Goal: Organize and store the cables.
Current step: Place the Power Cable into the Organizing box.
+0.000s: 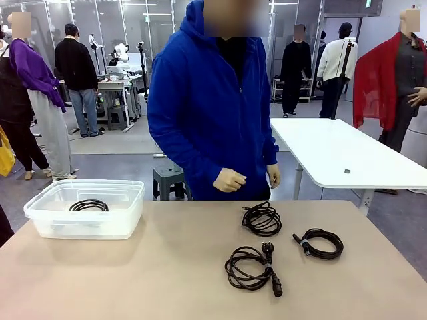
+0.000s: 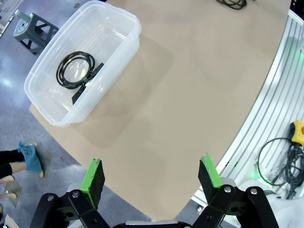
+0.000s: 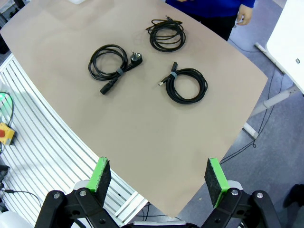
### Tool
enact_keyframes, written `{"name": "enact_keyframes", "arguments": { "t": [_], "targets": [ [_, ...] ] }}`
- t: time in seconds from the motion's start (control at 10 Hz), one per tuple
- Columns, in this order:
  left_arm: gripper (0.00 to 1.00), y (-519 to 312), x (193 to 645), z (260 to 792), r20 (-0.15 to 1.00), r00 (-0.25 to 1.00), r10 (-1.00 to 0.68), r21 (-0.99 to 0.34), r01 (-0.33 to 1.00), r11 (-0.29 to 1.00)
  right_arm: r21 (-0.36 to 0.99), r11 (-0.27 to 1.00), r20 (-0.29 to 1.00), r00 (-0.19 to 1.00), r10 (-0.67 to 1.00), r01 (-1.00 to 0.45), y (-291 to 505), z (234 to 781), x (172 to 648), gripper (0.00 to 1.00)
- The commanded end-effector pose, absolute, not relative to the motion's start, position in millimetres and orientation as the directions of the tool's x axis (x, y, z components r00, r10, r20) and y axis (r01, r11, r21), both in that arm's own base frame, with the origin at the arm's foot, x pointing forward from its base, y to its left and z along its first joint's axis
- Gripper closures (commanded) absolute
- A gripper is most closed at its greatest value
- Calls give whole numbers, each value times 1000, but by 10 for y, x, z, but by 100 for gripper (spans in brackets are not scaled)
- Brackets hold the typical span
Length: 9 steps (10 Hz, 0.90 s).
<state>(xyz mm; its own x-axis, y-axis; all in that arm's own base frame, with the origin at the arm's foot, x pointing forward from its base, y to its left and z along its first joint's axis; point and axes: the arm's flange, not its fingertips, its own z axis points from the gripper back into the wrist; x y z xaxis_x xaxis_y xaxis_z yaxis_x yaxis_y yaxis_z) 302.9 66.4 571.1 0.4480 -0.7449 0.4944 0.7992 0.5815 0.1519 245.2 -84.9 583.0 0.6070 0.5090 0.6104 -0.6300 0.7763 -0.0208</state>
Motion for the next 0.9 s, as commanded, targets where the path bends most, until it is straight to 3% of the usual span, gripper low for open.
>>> {"name": "enact_keyframes", "arguments": {
  "t": [0.0,0.6,0.8],
  "targets": [
    [0,678,3018,5719,490,456,-743,156,793,589,-21,780,613,608,504,-626,-858,5823,2449,0],
    [0,678,3018,5719,490,456,-743,156,793,589,-21,776,610,607,509,-630,-849,5830,2452,0],
    [0,678,3018,5719,490,456,-743,156,793,589,-30,777,557,635,535,-629,-672,5850,2494,0]
  ]
}}
